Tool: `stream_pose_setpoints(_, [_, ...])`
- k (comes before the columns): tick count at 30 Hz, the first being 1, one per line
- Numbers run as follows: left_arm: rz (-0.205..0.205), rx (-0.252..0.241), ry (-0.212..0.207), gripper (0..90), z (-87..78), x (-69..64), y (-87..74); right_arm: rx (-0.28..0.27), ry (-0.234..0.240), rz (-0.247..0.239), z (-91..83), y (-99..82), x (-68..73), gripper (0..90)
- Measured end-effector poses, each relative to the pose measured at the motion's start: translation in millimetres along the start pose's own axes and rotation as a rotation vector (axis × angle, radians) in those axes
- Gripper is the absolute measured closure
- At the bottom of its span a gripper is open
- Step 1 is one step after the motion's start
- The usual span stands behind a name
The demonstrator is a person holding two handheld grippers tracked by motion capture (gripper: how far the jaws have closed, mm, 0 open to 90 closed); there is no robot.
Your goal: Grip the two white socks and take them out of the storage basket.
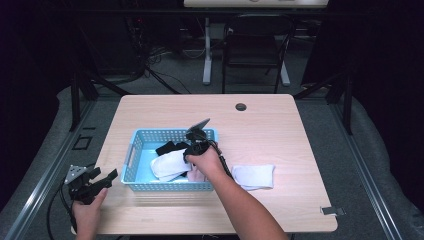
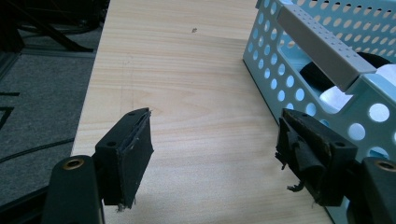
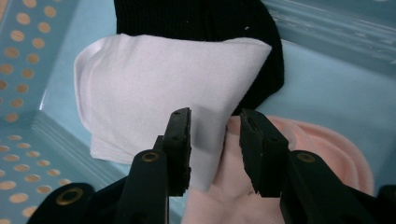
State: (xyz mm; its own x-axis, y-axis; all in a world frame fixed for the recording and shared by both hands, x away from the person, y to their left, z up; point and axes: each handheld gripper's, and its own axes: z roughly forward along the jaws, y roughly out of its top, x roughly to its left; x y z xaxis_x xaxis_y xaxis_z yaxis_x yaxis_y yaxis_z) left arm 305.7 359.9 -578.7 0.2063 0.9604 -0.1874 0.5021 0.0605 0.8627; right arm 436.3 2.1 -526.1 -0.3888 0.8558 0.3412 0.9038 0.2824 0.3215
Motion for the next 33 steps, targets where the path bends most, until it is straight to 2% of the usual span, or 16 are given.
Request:
stream_pose_setpoints(1, [0.0, 0.0, 0.0, 26.6, 0.0, 0.1, 0.0, 0.0, 0.01, 0.014, 1.2, 0.5, -0.1, 64.2])
stream_pose_setpoints(4, [-0.001, 0.0, 0.0, 26.6, 0.1, 0.1, 0.0, 0.018, 0.02, 0.006, 3.4, 2.1, -0.9, 66.6])
stream_pose_setpoints(8, [-0.001, -0.001, 0.0, 26.6, 0.0, 0.3, 0.0, 0.007, 0.013, -0.008, 3.4, 2.0, 1.7, 74.7])
stream_pose_setpoints(14, [-0.001, 0.0, -0.001, 26.6, 0.2, 0.1, 0.1, -0.081, 0.005, -0.051, -3.3, -1.8, 6.7, 87.3])
stream_pose_setpoints(17, [-0.003, -0.001, -0.002, 26.6, 0.2, 0.1, 0.0, -0.125, 0.006, -0.097, -8.7, -3.6, 12.2, 88.2])
stream_pose_setpoints(20, [-0.005, -0.006, -0.003, 26.6, 0.4, 0.5, -0.2, -0.188, -0.016, -0.164, -15.2, -7.4, 20.4, 88.3])
stream_pose_setpoints(24, [-0.005, -0.005, -0.003, 26.5, 0.4, 0.3, -0.1, -0.272, -0.052, -0.302, -24.8, -15.7, 34.9, 88.4])
stream_pose_setpoints(26, [-0.003, 0.0, -0.002, 26.5, 0.2, 0.1, 0.0, -0.303, -0.066, -0.353, -29.0, -20.2, 42.7, 88.4])
stream_pose_setpoints(27, [-0.003, -0.001, -0.002, 26.5, 0.1, 0.0, 0.1, -0.327, -0.06, -0.372, -30.4, -22.2, 46.0, 88.4])
stream_pose_setpoints(29, [-0.003, -0.001, -0.002, 26.6, 0.0, 0.1, 0.1, -0.339, -0.053, -0.405, -34.7, -25.3, 50.9, 88.4])
stream_pose_setpoints(33, [-0.003, 0.0, -0.002, 26.6, 0.2, -0.1, 0.0, -0.389, -0.036, -0.447, -41.3, -31.1, 58.1, 88.4])
